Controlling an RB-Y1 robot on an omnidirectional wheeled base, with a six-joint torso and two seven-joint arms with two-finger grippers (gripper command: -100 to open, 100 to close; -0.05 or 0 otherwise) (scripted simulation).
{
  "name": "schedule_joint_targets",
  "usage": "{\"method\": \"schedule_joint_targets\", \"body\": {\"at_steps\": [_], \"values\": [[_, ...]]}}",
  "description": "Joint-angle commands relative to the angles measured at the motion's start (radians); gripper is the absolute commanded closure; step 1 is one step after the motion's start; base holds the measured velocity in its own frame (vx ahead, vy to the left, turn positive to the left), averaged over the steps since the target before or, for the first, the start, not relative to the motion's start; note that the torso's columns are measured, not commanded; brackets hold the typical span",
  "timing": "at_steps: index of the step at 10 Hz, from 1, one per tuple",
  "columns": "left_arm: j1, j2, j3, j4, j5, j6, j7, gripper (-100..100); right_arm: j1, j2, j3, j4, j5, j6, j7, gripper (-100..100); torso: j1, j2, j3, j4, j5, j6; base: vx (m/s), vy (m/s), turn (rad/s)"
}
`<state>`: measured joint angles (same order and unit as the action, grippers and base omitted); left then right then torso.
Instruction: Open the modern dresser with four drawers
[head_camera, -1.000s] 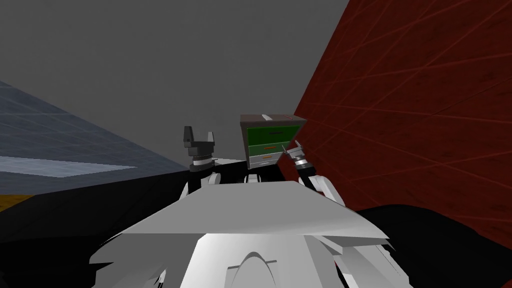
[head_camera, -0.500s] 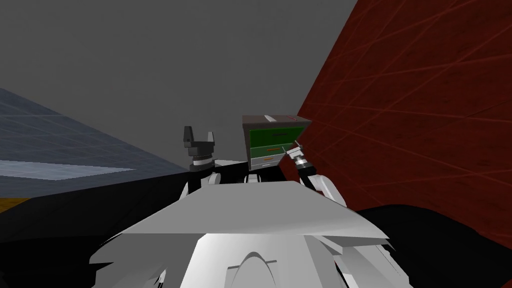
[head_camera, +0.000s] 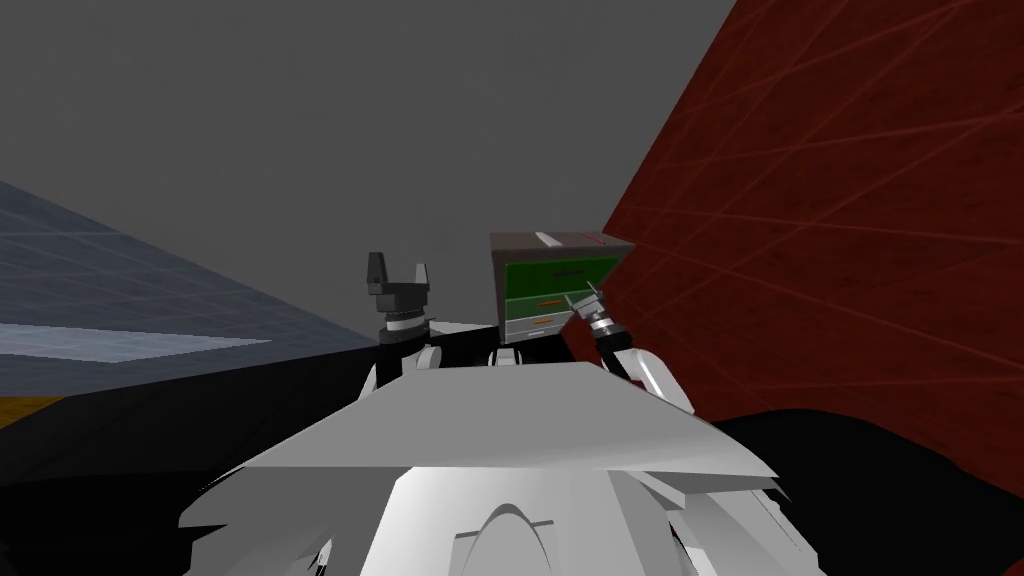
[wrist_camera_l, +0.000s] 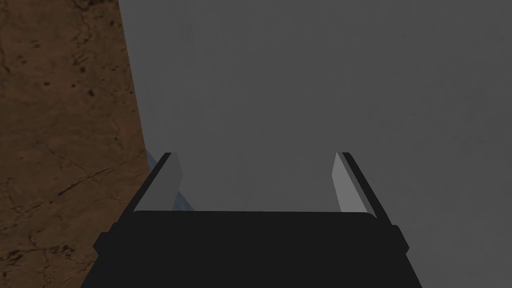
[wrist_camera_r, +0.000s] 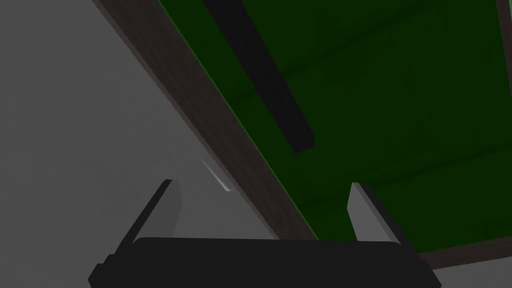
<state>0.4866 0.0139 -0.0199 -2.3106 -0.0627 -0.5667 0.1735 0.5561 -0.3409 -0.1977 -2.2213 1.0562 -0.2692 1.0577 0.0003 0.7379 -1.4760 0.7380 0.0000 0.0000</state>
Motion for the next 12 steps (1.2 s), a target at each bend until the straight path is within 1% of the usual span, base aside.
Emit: {"method": "schedule_joint_targets", "body": {"at_steps": [1,4,9,10,11,12], "values": [[0.0,0.0,0.0,0.0,0.0,0.0,0.0,0,-0.013,-0.024,0.001,0.018,0.063,0.018,0.08,-100,0.0,0.0,0.0,0.0,0.0,0.0,0.083,0.056,0.029],[0.0,0.0,0.0,0.0,0.0,0.0,0.0,0,-0.021,-0.044,0.0,0.033,0.124,0.031,0.17,-100,0.0,-0.001,0.0,0.0,0.0,0.0,0.094,0.065,0.023],[0.0,0.0,0.0,0.0,0.0,0.0,0.0,0,-0.03,-0.076,-0.003,0.048,0.203,0.047,0.272,-100,-0.001,0.0,0.0,0.0,0.0,0.0,0.064,0.045,0.011],[0.0,0.0,0.0,0.0,0.0,0.0,0.0,0,-0.029,-0.07,-0.001,0.046,0.193,0.045,0.257,-100,0.0,0.0,0.0,0.0,0.0,0.0,0.027,0.018,0.001],[0.0,0.0,0.0,0.0,0.0,0.0,0.0,0,-0.014,-0.095,-0.018,0.03,0.187,0.049,0.239,-100,-0.001,0.002,0.001,0.0,0.0,0.0,0.102,0.053,-0.012],[0.0,0.0,0.0,0.0,0.0,0.0,0.0,0,-0.02,-0.082,-0.012,0.038,0.188,0.044,0.253,-100,0.001,-0.002,-0.001,0.0,0.0,0.0,0.064,0.034,-0.007]]}}
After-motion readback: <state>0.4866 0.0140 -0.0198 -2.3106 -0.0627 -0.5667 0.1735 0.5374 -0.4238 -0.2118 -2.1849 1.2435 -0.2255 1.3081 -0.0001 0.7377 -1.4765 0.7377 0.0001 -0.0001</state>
